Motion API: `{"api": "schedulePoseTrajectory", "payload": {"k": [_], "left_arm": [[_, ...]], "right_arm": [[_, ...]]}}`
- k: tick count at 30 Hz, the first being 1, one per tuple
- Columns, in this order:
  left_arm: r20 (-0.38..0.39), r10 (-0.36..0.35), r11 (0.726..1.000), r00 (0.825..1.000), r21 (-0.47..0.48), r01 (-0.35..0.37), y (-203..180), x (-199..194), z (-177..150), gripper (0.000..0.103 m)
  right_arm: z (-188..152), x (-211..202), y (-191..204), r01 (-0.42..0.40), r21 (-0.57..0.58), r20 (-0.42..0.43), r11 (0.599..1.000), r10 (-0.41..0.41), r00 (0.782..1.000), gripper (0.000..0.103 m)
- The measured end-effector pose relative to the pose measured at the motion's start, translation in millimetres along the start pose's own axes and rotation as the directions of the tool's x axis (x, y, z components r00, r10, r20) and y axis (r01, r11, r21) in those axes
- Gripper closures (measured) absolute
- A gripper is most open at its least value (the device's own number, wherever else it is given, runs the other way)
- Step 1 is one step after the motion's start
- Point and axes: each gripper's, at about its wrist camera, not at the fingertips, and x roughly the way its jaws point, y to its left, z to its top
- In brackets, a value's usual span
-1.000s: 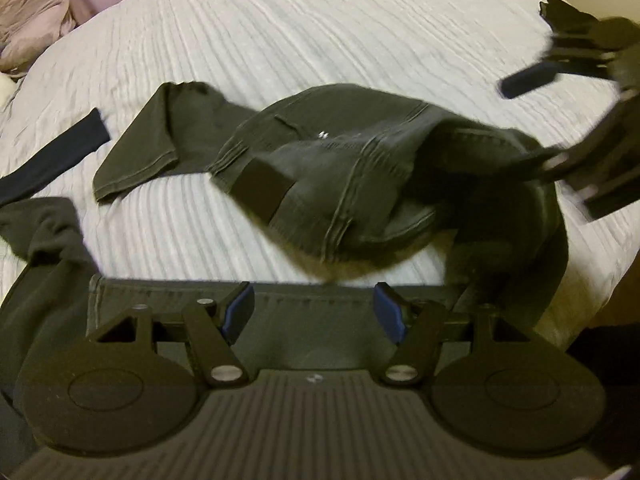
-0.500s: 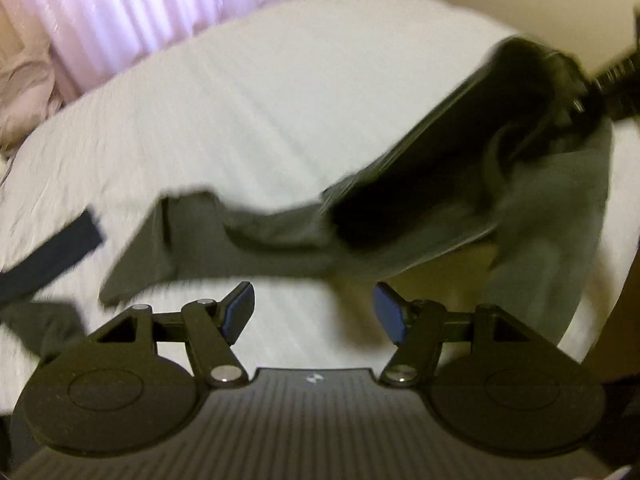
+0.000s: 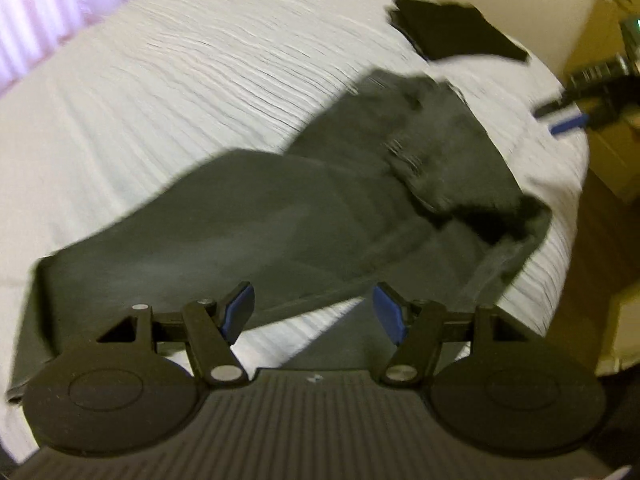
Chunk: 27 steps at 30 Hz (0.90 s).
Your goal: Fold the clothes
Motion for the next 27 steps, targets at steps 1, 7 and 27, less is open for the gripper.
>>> {"api": "schedulePoseTrajectory", "payload": {"k": [1, 7, 27], "left_arm": [[-0.016, -0.019, 1.000, 1.000, 0.023, 0.019, -6.5, 9.2, 1.8, 0.041], [-0.081, -0.047, 0.996, 0.996, 0.069, 0.052, -21.2, 20.9, -13.3, 0.041], [-0.144, -0.089, 0.991, 0.986, 0.083, 0.102, -21.9, 12.1, -46.4, 0.041]], "right_arm": [[-8.2, 10.0, 10.3, -0.002, -0.018, -0.002, 1.000, 0.002, 1.000, 0.031], [-26.5, 61.3, 81.4, -0.017, -0.348, -0.101, 0.937, -0.019, 0.995, 0.010], [-34.2, -18.8, -27.6, 0.221, -0.048, 0.093, 0.974, -0.216, 0.972, 0.093]]}}
